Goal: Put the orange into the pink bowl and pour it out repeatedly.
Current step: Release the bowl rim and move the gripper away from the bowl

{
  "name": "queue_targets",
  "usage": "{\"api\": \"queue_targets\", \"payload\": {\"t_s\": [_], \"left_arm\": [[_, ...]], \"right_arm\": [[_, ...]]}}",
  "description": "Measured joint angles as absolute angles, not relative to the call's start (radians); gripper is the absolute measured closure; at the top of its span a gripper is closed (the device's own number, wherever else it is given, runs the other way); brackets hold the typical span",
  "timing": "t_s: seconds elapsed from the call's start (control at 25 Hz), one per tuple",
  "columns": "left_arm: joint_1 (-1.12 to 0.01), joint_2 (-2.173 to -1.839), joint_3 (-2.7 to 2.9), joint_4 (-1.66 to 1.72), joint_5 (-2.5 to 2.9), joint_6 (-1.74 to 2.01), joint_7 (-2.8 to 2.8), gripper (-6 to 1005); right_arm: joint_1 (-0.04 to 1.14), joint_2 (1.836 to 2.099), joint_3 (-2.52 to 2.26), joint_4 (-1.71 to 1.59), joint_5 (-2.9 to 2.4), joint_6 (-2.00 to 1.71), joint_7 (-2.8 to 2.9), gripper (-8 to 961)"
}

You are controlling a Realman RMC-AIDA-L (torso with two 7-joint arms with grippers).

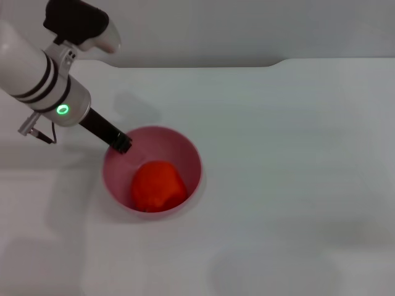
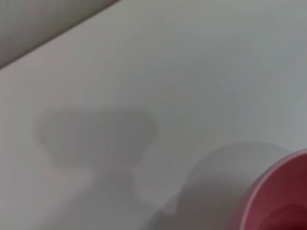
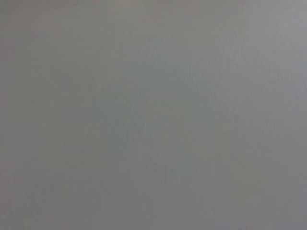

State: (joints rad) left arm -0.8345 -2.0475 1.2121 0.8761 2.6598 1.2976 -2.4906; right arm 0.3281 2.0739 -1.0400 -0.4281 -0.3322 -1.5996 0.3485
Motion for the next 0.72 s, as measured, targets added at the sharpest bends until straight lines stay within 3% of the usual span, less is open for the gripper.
{"api": "queue_targets", "payload": {"t_s": [0.72], "left_arm": [[-0.821,-2.050,1.245,0.929,2.663,1.297,-2.516,952]], "right_arm": [[0.342,2.074,-1.090,-0.402,-0.331,-1.625,0.354,321]]}}
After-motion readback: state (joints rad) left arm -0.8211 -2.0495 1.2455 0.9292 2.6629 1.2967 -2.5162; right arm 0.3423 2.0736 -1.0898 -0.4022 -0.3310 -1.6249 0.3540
